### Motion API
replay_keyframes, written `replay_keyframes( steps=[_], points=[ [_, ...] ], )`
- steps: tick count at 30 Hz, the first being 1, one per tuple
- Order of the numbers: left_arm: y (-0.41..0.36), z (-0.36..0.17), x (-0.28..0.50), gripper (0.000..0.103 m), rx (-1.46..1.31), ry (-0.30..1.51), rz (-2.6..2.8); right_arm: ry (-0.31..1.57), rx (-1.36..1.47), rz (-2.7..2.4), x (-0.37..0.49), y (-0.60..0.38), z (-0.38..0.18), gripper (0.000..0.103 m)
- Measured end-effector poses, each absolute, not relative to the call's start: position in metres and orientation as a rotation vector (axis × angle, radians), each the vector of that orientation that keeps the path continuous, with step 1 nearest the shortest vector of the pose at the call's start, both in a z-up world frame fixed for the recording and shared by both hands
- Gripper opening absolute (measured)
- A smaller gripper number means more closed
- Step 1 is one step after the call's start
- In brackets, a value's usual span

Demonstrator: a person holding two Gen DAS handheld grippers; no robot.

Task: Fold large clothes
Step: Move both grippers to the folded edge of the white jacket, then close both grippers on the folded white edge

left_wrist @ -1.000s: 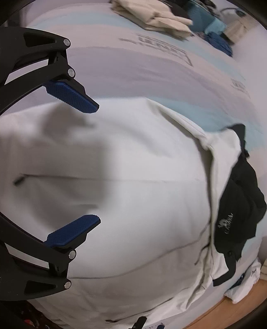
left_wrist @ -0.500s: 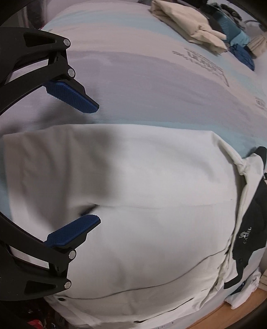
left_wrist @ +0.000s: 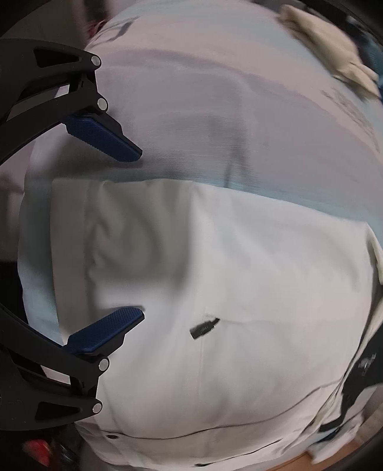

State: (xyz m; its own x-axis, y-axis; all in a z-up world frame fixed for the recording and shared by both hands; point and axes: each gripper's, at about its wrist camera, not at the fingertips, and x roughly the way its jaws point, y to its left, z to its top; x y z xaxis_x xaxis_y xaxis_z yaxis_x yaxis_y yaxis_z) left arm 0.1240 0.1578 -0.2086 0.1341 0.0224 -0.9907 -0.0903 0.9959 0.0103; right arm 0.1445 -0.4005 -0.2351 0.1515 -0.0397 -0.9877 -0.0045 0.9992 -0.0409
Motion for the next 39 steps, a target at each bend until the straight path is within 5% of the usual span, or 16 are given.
replay_keyframes(
  steps=[10,15,18,30,39],
  points=[
    [0.167,-0.217,0.121,0.097,-0.109,1.435,0.067,1.481,0.067,0.019,0.149,-0.427,-0.256,0.073],
    [0.179,-0.211,0.119,0.097,-0.158,1.447,0.048,1.494,0.043,0.069,0.157,-0.415,-0.254,0.042],
    [0.186,-0.206,0.115,0.096,-0.201,1.439,0.036,1.487,0.038,0.095,0.161,-0.406,-0.249,0.033],
    [0.197,-0.222,0.128,0.095,-0.173,1.471,0.039,1.517,0.132,0.107,0.171,-0.415,-0.262,0.04],
    [0.187,-0.21,0.127,0.045,-0.192,1.479,-0.001,1.494,0.17,0.13,0.163,-0.412,-0.26,0.047]
  ],
)
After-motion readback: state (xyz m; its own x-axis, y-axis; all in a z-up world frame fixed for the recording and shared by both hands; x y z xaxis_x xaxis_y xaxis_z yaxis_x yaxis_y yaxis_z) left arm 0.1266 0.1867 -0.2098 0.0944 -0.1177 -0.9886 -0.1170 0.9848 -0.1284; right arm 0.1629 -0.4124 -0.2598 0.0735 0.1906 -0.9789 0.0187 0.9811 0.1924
